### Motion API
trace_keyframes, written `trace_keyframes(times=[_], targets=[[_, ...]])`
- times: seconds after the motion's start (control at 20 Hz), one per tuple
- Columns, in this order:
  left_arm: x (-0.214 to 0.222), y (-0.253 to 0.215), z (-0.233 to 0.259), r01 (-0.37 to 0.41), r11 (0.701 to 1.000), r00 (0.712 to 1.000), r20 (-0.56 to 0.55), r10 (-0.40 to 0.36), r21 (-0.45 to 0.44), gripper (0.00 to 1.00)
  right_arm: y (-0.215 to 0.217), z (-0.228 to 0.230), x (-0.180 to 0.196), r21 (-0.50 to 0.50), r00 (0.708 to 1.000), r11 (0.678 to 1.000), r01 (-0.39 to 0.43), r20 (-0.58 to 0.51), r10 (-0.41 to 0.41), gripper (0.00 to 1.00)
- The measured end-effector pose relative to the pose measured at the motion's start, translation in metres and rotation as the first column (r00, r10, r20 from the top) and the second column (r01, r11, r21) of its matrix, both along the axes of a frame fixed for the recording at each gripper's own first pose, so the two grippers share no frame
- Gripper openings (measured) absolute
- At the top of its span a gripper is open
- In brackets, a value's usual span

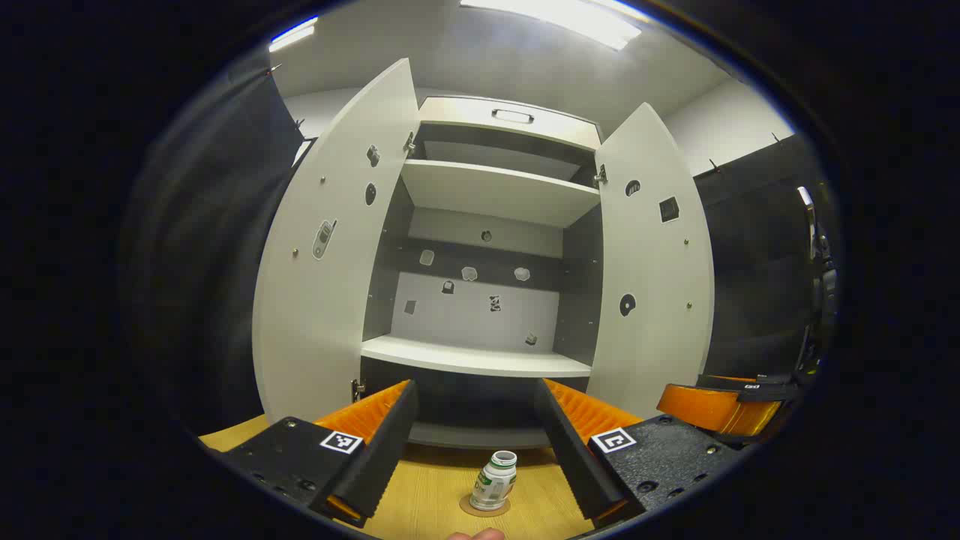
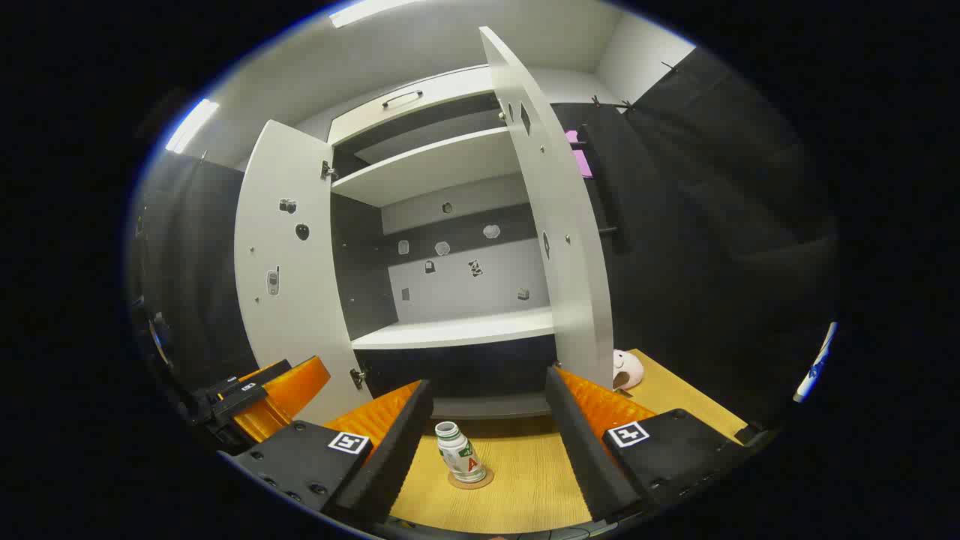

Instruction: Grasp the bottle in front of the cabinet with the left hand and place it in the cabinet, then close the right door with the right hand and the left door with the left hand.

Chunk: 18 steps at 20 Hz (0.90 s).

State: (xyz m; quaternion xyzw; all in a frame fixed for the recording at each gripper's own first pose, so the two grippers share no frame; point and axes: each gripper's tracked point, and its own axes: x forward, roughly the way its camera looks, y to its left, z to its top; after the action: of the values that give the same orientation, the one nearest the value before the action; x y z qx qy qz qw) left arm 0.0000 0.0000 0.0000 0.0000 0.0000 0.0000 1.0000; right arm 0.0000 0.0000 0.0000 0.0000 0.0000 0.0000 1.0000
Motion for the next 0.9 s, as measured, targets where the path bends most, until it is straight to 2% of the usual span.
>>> trace_keyframes(times=[0.05,0.9], targets=[[-0.001,0.0,0.001,0.0,1.0,1.0,0.001,0.0,0.003,0.96,-0.001,0.001,0.001,0.0,1.0,1.0,0.002,0.002,-0.002,0.99],[0.003,0.002,0.0,-0.011,1.0,1.0,-0.008,0.011,-0.005,0.96,-0.007,0.011,0.001,-0.004,1.0,1.0,0.01,0.026,-0.01,0.99]])
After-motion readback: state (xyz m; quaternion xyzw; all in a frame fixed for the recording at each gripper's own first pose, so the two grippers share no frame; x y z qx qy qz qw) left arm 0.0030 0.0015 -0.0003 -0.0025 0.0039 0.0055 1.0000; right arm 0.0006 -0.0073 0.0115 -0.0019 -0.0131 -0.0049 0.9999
